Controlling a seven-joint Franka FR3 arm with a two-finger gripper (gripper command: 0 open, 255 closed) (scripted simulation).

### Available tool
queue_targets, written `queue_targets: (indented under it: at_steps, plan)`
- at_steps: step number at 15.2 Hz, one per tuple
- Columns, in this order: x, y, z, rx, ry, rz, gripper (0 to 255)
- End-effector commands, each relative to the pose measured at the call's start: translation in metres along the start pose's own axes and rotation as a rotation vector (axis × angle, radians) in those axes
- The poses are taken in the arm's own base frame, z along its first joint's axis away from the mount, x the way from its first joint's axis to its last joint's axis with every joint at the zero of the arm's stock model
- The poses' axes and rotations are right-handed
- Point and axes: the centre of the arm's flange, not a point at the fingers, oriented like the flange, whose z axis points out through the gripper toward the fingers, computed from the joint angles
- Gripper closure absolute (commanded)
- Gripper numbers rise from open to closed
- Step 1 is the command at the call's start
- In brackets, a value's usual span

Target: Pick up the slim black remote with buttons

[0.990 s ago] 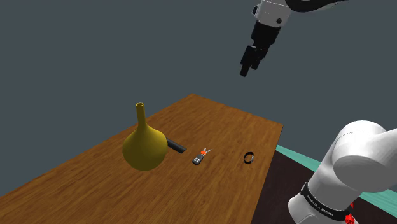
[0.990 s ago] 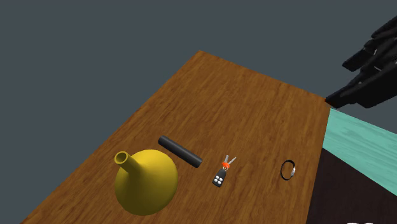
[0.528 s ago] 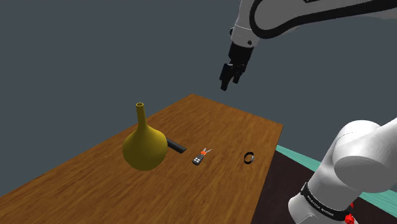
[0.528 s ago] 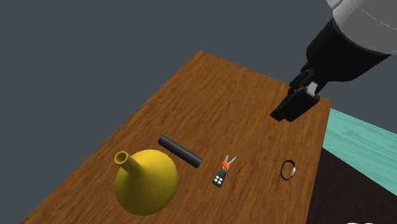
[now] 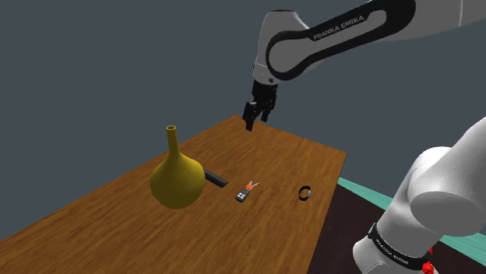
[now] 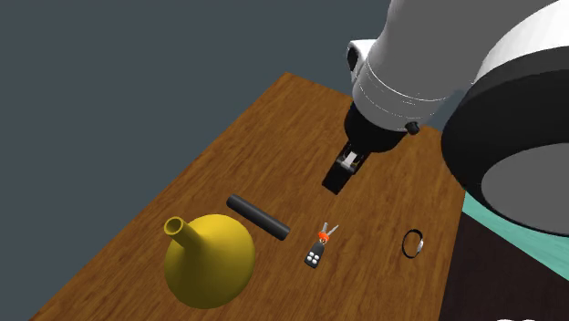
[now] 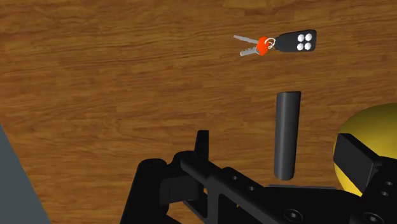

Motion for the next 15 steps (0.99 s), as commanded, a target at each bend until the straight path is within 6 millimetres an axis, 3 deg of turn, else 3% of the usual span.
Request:
queue_targets:
  at_steps: [1, 15]
  plan:
    - [0.012, -0.006, 0.021, 0.010, -0.011, 0.000, 0]
    - [0.100, -0.061, 0.178, 0.075, -0.096, -0.007, 0]
